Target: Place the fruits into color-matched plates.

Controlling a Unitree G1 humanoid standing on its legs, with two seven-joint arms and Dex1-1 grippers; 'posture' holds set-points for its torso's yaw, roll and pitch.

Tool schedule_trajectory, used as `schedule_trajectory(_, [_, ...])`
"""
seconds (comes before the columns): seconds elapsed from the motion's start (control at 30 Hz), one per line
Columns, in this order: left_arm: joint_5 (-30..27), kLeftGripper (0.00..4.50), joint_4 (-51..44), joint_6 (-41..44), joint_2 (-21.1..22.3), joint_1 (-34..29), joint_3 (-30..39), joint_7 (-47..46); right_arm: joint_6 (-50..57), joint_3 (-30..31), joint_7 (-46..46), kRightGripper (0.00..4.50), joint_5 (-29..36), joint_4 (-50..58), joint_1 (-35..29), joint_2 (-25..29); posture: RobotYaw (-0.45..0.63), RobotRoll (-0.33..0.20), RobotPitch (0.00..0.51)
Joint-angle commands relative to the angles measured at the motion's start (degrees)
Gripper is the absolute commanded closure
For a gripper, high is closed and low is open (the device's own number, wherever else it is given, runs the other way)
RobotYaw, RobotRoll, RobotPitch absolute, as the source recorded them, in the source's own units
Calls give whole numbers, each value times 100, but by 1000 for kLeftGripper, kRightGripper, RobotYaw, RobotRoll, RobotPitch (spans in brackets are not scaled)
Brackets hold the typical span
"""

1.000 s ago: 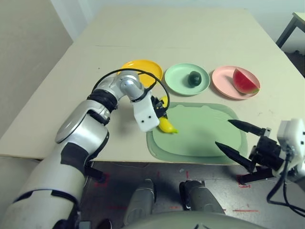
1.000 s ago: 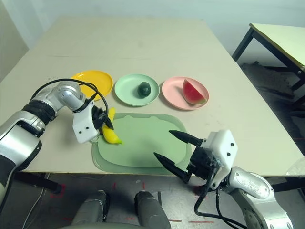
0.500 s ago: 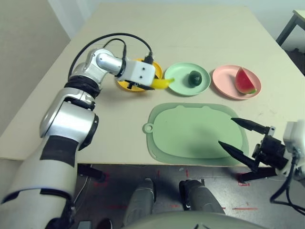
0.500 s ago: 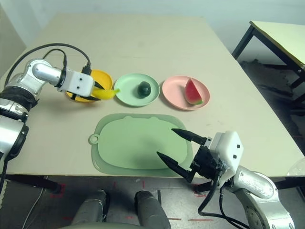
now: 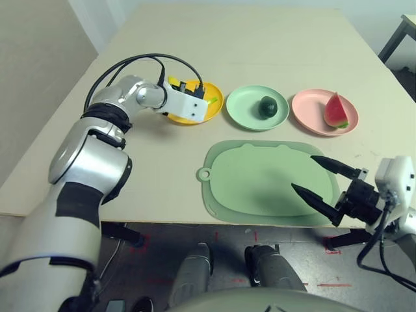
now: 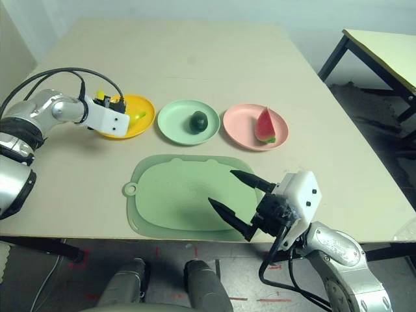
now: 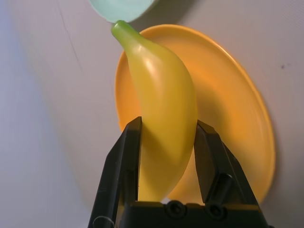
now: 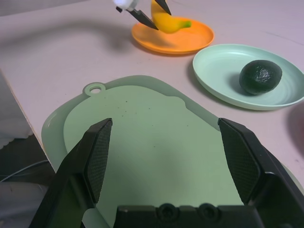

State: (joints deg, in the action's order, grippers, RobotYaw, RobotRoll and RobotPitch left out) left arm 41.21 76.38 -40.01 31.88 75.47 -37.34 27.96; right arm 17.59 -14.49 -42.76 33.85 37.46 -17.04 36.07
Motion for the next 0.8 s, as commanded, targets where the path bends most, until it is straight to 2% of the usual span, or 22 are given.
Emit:
schedule_trajectory(0.03, [195,1809,117,123,-15,0,-56,-166,64,5,33,0,9,32,-69,9,-187,0,134])
schedule_trajectory(0.2, [228,108,123,76,82,-26,10,-188,114,-22,68,0,53,6,-75,9,-178,0,135])
schedule_trajectory(0.4, [192,46,104,19,208,-4,84,-175,108,-19,11,0,55,-61,-48,31,-165,0,134])
schedule_trajectory(0.57, [-185,46,60,-144,351,-101,444,119,103,8,46,0,15,-103,-36,4,-157,0,129])
schedule_trajectory(0.63, [-531,46,19,-233,429,-198,765,377,131,39,153,0,6,-104,-1,-60,-151,0,127])
schedule_trajectory(0.8, [-2120,46,-181,23,489,-684,2162,1569,-53,78,510,0,-452,-290,52,-251,-132,0,122])
